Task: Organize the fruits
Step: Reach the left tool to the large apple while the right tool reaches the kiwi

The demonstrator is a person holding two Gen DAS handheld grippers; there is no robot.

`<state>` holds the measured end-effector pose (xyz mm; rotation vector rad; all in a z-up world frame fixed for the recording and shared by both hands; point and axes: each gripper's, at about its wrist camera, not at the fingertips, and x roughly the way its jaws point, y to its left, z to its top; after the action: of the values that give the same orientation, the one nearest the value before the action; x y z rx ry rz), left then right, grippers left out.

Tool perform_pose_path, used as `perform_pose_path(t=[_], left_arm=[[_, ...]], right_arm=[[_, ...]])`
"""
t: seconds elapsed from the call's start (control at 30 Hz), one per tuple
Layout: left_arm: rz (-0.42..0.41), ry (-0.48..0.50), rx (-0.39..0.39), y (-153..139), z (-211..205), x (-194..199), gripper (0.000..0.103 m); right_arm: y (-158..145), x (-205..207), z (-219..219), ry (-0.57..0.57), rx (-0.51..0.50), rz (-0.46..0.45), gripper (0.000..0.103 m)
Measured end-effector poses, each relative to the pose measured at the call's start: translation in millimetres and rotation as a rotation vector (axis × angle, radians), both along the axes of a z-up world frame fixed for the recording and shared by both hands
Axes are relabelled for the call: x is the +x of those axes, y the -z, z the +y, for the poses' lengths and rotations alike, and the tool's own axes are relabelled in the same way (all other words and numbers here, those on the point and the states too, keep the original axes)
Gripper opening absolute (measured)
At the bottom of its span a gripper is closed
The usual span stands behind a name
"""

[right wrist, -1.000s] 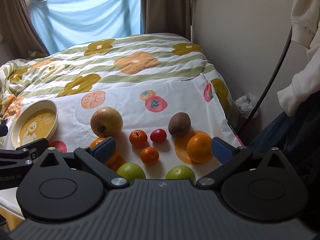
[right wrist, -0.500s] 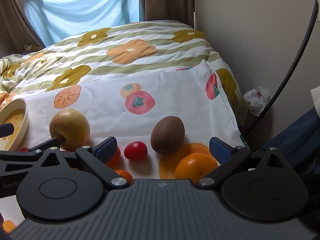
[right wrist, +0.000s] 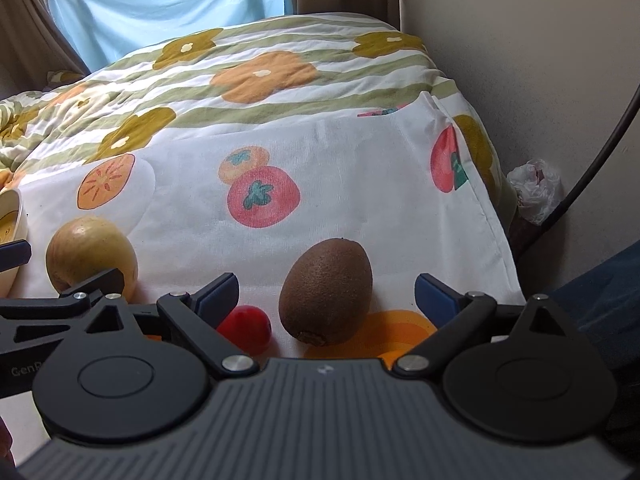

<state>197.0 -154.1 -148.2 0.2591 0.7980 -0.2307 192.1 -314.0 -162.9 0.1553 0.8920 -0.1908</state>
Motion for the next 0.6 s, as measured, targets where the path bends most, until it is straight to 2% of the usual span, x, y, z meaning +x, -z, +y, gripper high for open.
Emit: perform_pose_path(t=[0.3, 0.47, 0.6], left_arm=[[0.034, -0.012, -0.013, 7.2, -4.4, 5.8, 0.092], [0.062, -0.002, -0.017, 10.7, -6.3, 8.6, 0.080], [0.060, -0.012, -0.023, 11.1, -7.2, 9.3, 0.080]], right_arm=[[8.5, 10.6, -4.2, -0.020, -0.004, 0.031, 0.101], [6.6, 8.3, -4.6, -0.023, 0.003, 0.032, 0.100], [6.6, 8.1, -6.4, -0.015, 0.011, 0.034, 0.098]])
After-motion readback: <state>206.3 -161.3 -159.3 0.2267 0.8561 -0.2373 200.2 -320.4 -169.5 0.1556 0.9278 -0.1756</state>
